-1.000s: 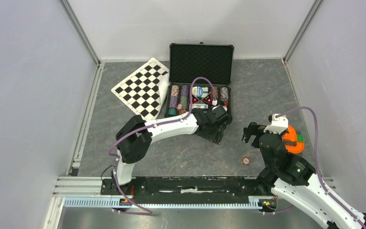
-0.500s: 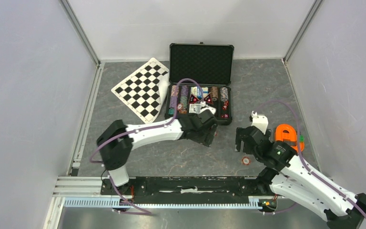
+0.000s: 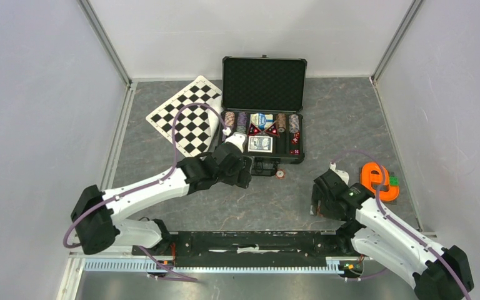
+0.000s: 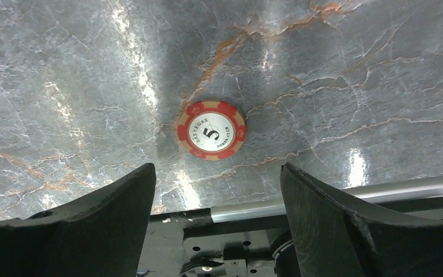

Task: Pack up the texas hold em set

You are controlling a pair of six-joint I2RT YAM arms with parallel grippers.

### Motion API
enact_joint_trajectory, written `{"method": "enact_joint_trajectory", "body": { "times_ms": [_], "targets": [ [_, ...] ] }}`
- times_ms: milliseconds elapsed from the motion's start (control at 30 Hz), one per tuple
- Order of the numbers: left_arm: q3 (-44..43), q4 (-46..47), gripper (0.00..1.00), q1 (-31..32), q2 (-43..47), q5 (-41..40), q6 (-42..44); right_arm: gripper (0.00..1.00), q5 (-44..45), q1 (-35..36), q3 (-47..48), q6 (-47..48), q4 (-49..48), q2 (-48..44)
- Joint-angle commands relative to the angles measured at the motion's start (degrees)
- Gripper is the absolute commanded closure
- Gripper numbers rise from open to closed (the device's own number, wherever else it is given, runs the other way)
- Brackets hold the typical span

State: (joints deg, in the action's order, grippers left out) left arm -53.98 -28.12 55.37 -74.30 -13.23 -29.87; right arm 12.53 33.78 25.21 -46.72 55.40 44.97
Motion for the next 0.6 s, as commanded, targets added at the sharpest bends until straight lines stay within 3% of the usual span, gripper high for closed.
{"method": "enact_joint_trajectory", "body": {
  "times_ms": [0, 567],
  "targets": [
    [3.4, 5.6, 0.10, -1.3, 4.8, -0.1, 3.4, 0.16, -3.7, -2.2, -0.8, -0.1, -2.4, 0.1],
    [6.3, 9.7, 0.09, -3.1, 8.0, 0.3, 5.6, 0.35, 0.2, -6.1, -2.3, 4.9, -9.0, 3.9]
  ]
}}
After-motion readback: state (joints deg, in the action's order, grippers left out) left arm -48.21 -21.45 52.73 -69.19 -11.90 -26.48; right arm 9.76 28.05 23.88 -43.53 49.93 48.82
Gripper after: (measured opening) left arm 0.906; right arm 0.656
